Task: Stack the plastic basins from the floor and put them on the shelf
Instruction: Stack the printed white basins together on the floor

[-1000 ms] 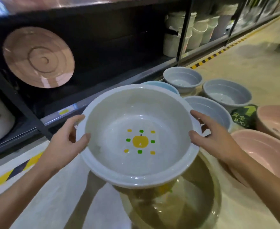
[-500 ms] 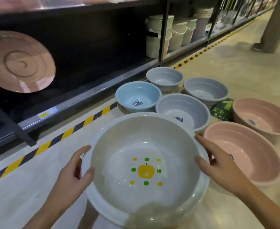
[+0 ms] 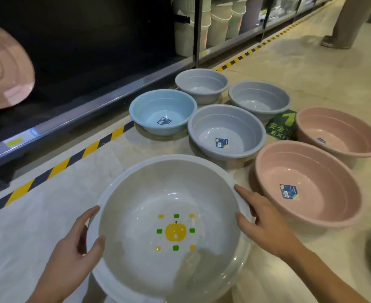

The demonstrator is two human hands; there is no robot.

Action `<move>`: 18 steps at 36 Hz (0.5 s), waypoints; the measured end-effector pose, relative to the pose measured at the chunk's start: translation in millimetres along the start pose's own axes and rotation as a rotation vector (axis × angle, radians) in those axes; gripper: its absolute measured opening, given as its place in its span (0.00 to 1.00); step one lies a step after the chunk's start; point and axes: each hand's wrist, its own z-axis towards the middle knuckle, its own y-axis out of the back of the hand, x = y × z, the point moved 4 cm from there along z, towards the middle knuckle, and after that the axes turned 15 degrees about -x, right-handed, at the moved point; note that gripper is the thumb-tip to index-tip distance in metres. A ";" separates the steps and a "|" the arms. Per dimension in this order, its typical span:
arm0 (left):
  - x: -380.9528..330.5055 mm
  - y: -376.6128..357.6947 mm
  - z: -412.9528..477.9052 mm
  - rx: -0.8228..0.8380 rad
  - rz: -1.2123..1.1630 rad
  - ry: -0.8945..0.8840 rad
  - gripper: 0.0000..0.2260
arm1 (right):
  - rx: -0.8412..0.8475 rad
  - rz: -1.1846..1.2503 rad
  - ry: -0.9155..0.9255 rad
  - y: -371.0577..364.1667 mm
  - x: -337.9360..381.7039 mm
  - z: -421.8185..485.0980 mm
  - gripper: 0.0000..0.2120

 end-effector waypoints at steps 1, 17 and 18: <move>1.1 -0.7 -0.5 0.001 0.010 0.003 0.27 | 0.002 0.001 -0.010 -2.2 -1.4 -0.2 0.32; 11.7 -0.6 -2.7 0.031 0.158 -0.020 0.32 | 0.015 -0.088 -0.041 -23.4 -16.8 -12.3 0.34; 8.2 1.5 -4.2 0.041 0.153 -0.013 0.33 | 0.020 -0.107 -0.039 -24.1 -16.9 -12.7 0.34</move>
